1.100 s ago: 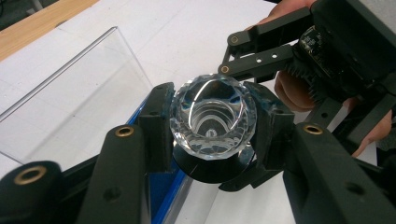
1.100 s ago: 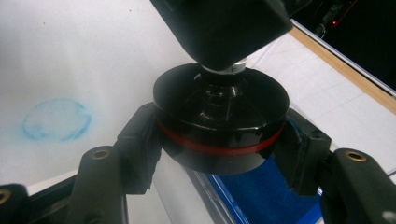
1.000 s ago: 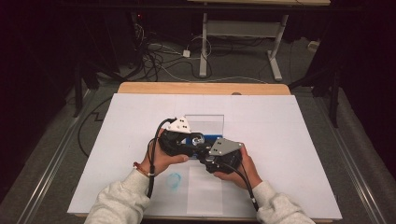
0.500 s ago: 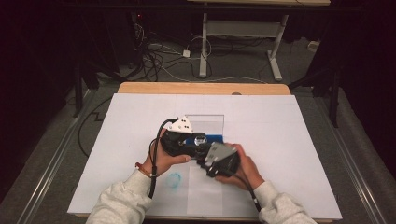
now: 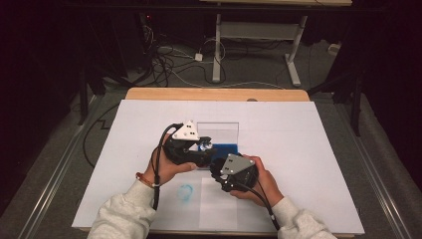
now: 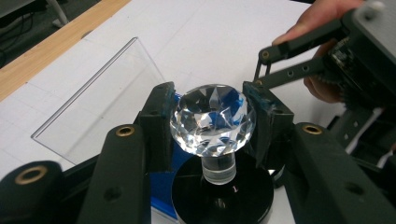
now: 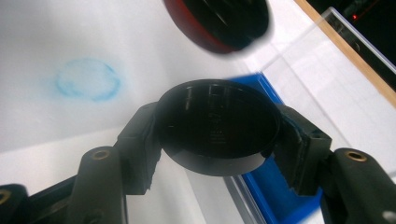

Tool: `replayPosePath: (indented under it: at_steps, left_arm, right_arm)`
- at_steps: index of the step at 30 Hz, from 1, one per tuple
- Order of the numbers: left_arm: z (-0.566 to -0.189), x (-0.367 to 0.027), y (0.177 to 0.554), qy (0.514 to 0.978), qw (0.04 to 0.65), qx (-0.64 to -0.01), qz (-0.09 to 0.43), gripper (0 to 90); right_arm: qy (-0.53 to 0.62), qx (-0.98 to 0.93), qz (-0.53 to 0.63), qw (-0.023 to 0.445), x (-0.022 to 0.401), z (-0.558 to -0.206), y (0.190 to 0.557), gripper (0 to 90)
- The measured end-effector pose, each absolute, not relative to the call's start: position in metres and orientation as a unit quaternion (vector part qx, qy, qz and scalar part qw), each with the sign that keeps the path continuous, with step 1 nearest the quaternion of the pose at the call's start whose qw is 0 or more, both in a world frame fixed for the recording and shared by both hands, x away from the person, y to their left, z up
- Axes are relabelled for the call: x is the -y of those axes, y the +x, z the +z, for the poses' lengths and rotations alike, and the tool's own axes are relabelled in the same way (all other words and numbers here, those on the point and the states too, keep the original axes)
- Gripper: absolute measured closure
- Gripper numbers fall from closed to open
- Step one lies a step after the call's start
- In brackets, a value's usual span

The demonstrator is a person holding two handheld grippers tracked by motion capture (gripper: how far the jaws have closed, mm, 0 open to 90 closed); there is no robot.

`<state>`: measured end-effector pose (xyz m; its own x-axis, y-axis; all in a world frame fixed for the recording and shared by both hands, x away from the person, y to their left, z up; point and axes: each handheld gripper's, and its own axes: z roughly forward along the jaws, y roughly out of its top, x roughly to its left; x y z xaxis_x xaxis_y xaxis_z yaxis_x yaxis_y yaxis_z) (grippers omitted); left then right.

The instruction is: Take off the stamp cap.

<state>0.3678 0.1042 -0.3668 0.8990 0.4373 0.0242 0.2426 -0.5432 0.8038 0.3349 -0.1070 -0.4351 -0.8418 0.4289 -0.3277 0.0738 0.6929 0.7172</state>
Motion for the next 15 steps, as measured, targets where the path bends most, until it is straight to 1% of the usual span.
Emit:
replayPosePath:
  at_steps: [8,10,15]
  left_arm:
    - [-0.368,-0.107,0.368,0.875,0.427,-0.196,0.118,55.2]
    - [-0.368,-0.108,0.368,0.878,0.423,-0.192,0.116,55.2]
    - [-0.370,-0.110,0.369,0.878,0.422,-0.194,0.116,55.2]
  right_arm:
    - [0.175,-0.871,0.387,0.245,0.129,-0.428,0.340,39.0]
    - [0.186,-0.860,0.400,0.258,0.135,-0.424,0.339,39.0]
    - [0.194,-0.851,0.409,0.265,0.142,-0.418,0.339,39.0]
